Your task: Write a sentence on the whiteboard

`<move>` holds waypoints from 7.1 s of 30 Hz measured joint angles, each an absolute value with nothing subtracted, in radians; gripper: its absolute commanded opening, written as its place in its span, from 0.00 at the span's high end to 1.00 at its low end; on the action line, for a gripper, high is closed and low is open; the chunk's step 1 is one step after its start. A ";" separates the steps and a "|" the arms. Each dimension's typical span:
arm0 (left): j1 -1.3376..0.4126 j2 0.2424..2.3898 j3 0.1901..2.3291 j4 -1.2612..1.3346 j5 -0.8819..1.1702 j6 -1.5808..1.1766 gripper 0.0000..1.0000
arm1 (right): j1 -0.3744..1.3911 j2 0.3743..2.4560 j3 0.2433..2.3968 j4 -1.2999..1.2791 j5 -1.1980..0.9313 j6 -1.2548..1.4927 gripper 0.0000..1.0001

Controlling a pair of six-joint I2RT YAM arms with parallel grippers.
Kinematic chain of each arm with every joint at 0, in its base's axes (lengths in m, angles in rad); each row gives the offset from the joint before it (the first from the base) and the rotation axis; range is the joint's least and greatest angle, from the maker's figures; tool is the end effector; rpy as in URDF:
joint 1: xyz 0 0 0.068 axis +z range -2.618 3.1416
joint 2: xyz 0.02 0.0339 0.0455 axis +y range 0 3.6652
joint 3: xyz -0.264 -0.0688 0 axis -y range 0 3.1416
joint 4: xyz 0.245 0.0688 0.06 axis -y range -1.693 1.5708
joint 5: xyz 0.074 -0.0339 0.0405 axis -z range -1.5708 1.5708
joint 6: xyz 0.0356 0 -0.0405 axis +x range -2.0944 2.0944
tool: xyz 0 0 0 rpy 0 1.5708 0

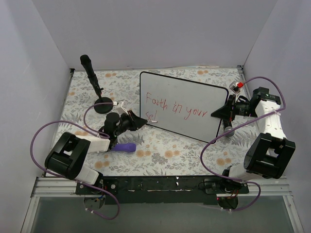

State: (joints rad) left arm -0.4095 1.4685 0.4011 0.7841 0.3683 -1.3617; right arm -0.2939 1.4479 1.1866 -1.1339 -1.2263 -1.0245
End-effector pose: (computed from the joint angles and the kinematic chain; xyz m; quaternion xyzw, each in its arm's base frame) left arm 0.2396 -0.1180 0.1605 -0.2627 0.7493 -0.5496 0.2600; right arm 0.2536 -0.0418 0.2855 -0.3382 0.7429 0.4092 0.4078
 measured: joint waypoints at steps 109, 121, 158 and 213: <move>-0.489 1.436 0.420 0.646 0.308 -1.260 1.00 | -0.286 1.433 1.168 -1.117 -1.227 -1.013 0.99; -0.489 1.312 0.405 0.638 0.287 -1.259 1.00 | -0.286 1.433 1.168 -1.117 -1.227 -1.013 0.99; -0.493 1.424 0.481 0.665 0.297 -1.278 1.00 | -0.286 1.433 1.168 -1.099 -1.227 -1.013 0.99; -0.742 1.028 0.334 0.661 0.136 -1.321 1.00 | -0.286 1.413 1.148 -1.091 -1.229 -0.997 0.99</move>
State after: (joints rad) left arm -0.7418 1.0283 0.3336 0.6605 0.1360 -1.3212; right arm -0.2855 1.4128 1.1481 -1.0908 -1.2289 -0.9974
